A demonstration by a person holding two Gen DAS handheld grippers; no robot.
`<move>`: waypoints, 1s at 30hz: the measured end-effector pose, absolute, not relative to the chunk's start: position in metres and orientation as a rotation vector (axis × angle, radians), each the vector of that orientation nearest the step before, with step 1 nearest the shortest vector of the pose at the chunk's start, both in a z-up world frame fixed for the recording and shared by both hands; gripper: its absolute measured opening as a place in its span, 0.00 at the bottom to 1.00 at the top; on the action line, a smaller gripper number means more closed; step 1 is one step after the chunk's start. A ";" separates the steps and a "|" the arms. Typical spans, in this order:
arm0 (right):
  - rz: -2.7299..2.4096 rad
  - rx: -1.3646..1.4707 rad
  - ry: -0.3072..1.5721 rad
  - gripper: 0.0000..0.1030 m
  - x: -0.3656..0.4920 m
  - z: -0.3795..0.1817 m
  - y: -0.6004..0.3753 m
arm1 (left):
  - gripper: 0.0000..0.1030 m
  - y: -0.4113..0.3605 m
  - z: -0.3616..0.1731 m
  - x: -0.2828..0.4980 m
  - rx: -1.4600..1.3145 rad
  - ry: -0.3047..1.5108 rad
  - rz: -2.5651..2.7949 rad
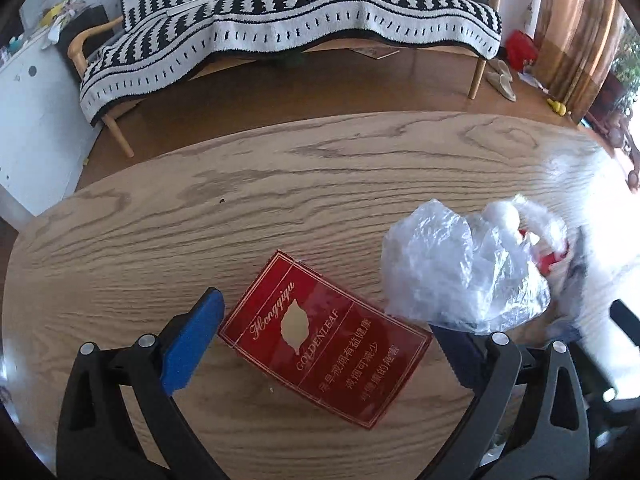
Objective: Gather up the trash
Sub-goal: 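Grasp red cigarette box with left gripper while right grasps crumpled foil wrapper, then lift cigarette box in left gripper while right gripper lifts foil wrapper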
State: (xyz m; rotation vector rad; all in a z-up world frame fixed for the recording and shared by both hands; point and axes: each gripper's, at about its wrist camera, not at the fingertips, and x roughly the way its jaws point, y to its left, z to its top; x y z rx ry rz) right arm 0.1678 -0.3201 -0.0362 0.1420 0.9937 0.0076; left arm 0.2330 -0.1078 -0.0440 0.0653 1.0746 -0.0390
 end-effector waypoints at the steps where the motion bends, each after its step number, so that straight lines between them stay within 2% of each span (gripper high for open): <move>1: 0.002 0.155 0.993 0.94 0.167 -0.037 -0.328 | 0.94 -0.107 -0.044 0.231 0.071 1.068 -0.038; 7: -0.049 0.240 0.977 0.95 0.165 -0.034 -0.364 | 0.94 -0.092 -0.044 0.208 0.140 1.062 -0.035; 13: -0.034 0.289 0.996 0.95 0.174 -0.040 -0.361 | 0.94 -0.058 -0.041 0.183 0.117 1.046 0.040; 14: -0.032 0.267 1.004 0.89 0.176 -0.042 -0.357 | 0.94 -0.052 -0.042 0.181 0.102 1.052 0.048; 15: -0.022 0.241 1.001 0.70 0.177 -0.043 -0.353 | 0.94 -0.050 -0.043 0.181 0.090 1.054 0.050; 16: 0.000 0.252 0.998 0.59 0.176 -0.043 -0.352 | 0.94 -0.045 -0.044 0.178 0.060 1.042 0.052; 17: 0.007 0.264 1.004 0.41 0.177 -0.042 -0.352 | 0.94 -0.042 -0.043 0.177 0.044 1.027 0.051; 18: 0.010 0.283 0.992 0.36 0.174 -0.038 -0.355 | 0.91 -0.040 -0.043 0.175 0.038 1.018 0.048; 19: 0.016 0.286 0.981 0.35 0.172 -0.034 -0.356 | 0.81 -0.041 -0.042 0.173 0.049 0.997 0.044; 20: 0.023 0.291 0.967 0.34 0.170 -0.030 -0.357 | 0.60 -0.045 -0.038 0.171 0.093 0.969 0.060; 30: 0.041 0.319 0.877 0.34 0.150 -0.001 -0.366 | 0.54 -0.054 -0.024 0.153 0.028 0.954 -0.077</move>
